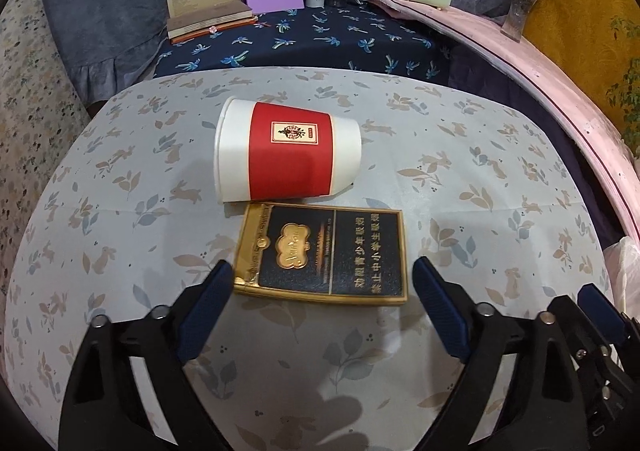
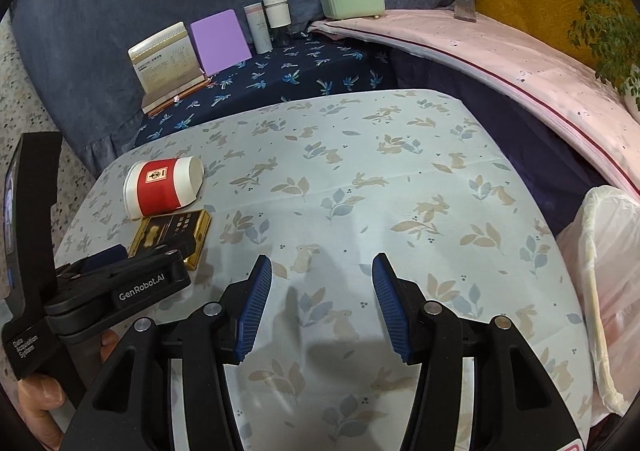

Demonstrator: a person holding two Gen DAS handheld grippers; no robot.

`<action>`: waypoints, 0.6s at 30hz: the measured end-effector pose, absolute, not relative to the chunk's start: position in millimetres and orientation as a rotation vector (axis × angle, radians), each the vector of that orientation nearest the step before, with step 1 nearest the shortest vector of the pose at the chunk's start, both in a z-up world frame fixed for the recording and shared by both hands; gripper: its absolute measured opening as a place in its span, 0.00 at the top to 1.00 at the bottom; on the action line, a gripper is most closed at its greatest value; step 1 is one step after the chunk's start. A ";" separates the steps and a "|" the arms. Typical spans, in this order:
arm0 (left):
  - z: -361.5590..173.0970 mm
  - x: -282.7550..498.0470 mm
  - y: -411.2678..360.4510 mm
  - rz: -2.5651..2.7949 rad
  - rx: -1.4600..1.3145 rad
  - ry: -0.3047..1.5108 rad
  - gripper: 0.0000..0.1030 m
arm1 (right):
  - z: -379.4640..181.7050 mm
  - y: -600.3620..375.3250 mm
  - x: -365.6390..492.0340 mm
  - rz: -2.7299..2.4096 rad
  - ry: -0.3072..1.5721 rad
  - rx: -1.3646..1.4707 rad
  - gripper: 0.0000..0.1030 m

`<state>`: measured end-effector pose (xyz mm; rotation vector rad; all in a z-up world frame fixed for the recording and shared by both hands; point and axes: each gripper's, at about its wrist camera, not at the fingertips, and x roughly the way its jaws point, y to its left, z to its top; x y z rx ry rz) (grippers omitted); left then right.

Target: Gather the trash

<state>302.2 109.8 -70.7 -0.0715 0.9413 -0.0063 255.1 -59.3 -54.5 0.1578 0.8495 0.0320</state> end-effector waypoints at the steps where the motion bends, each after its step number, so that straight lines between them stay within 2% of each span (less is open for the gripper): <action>1: -69.8 301.7 109.7 -0.011 -0.065 0.939 0.31 | -55.4 -57.4 256.1 0.034 0.851 0.156 0.50; 3: -68.8 301.7 109.4 -0.017 -0.058 0.938 0.37 | -56.4 -54.5 258.4 0.037 0.854 0.156 0.50; 5: -68.1 300.7 110.9 -0.024 -0.070 0.939 0.37 | -57.7 -52.7 259.3 0.040 0.855 0.154 0.50; 6: -67.4 300.0 111.8 -0.026 -0.077 0.936 0.35 | -57.7 -52.3 259.5 0.041 0.855 0.154 0.50; 7: -66.8 299.3 112.3 -0.019 -0.082 0.935 0.25 | -57.4 -51.5 259.3 0.042 0.855 0.153 0.50; 9: -64.3 297.3 114.4 0.004 -0.093 0.921 0.14 | -56.2 -51.0 258.5 0.041 0.852 0.153 0.50; 18: -74.1 308.4 97.5 -0.010 -0.033 0.957 0.10 | -51.9 -58.6 257.5 0.028 0.843 0.160 0.50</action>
